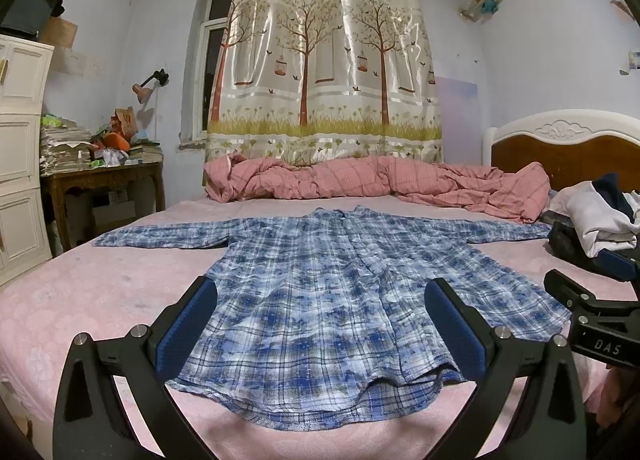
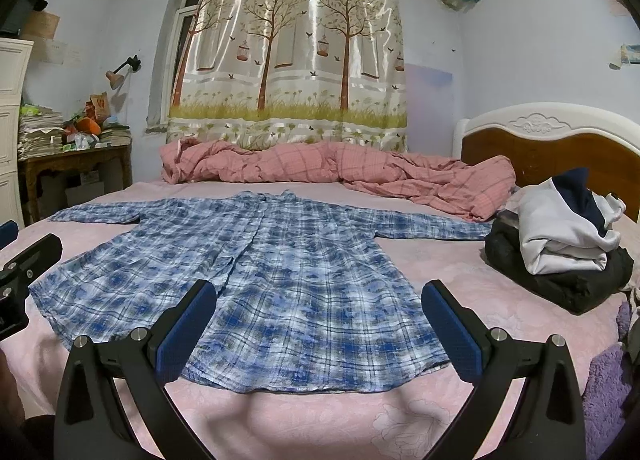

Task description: Fold large clothes

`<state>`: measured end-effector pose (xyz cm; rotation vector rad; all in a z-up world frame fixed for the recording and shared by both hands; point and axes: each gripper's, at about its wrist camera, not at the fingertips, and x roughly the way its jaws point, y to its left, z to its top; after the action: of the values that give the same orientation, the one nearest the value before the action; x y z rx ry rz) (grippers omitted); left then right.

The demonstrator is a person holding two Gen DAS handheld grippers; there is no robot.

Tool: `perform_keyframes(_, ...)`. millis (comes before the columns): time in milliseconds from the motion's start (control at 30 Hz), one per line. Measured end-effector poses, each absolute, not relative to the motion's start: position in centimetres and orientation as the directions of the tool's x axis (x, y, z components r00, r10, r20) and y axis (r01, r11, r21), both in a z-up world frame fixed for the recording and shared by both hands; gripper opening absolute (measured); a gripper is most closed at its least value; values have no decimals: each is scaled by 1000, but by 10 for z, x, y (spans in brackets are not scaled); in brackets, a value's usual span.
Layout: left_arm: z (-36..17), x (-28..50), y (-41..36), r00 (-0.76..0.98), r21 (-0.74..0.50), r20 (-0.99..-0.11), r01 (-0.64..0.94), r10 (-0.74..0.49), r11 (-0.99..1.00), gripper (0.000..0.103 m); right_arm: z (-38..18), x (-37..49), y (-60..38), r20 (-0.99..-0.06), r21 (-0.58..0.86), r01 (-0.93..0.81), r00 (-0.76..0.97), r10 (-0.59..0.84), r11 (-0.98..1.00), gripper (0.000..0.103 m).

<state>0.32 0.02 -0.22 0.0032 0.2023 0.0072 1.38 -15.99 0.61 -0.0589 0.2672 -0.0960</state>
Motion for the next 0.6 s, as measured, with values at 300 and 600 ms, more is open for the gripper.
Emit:
perform_keyframes(300,-2,3,1,979,1,-203,-6,6,1000,103,6,11,-157,-256,-73,81,962,-97,994,103)
perform_keyframes(600,-2,3,1,979,1,-202,-7,7,1000,103,6,11,-157,-255,-72,80,962,-96,994,103)
